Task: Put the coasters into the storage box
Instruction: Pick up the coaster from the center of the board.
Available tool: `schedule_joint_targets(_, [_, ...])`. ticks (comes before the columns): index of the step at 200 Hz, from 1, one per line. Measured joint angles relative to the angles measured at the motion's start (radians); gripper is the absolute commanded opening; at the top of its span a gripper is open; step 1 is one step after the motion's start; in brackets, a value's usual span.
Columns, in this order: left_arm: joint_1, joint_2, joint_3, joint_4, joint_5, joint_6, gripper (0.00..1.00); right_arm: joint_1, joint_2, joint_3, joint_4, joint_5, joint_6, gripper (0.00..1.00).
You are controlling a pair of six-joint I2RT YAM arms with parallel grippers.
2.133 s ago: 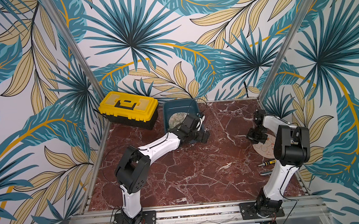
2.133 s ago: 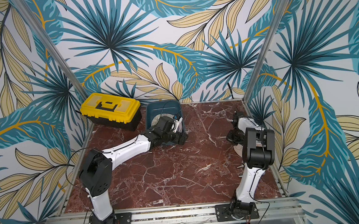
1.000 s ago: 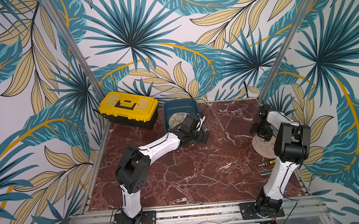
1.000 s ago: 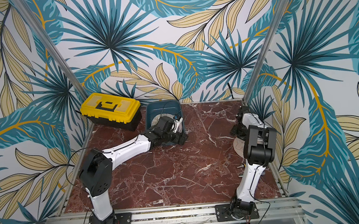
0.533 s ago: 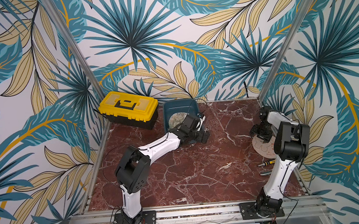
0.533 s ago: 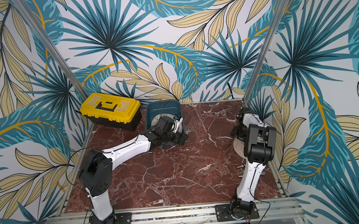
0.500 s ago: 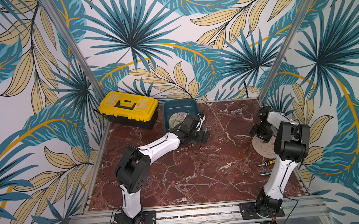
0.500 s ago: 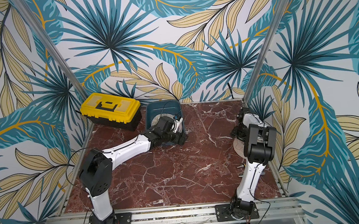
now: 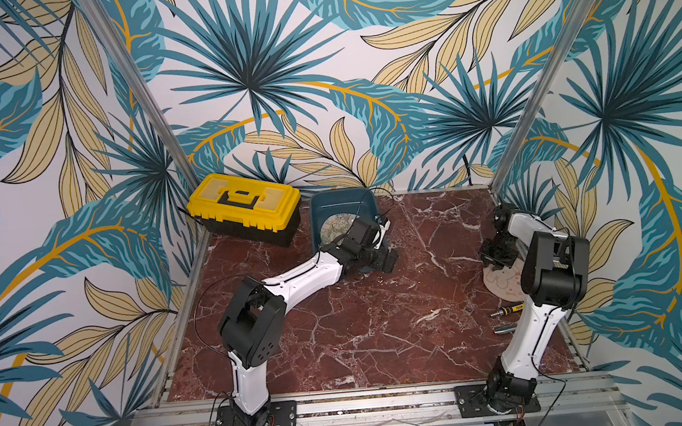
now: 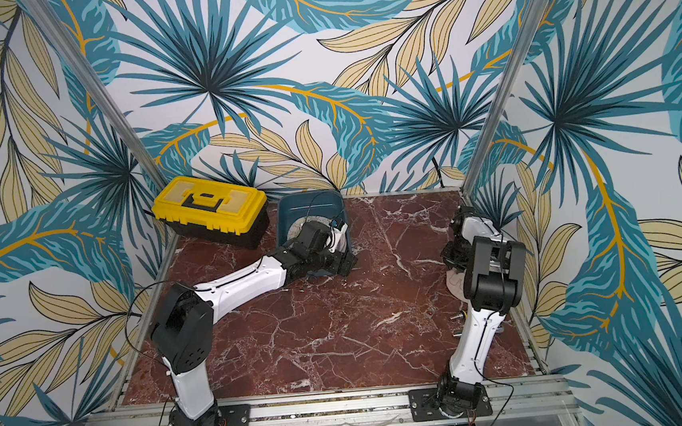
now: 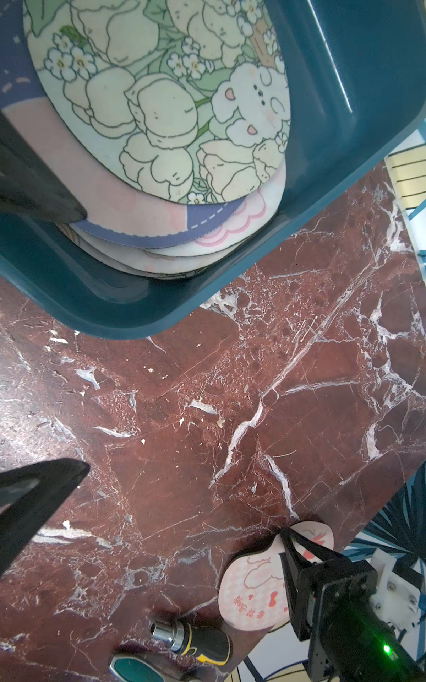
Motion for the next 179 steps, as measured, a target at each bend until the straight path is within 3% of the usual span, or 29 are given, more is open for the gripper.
schedule_joint_targets(14, [0.0,0.0,0.0,0.0,0.0,0.0,1.0,-0.003,0.0,0.0,-0.005,0.008,-0.005,0.0])
schedule_joint_targets(95, [0.0,0.0,0.0,0.001,-0.024,0.001,1.0,-0.006,-0.034,-0.043,0.024,-0.008,-0.018,0.0])
schedule_joint_targets(179, [-0.055,-0.003,-0.033,0.126,-0.021,0.075,1.0,0.074,-0.229,-0.082,-0.004,-0.076,-0.013,0.0])
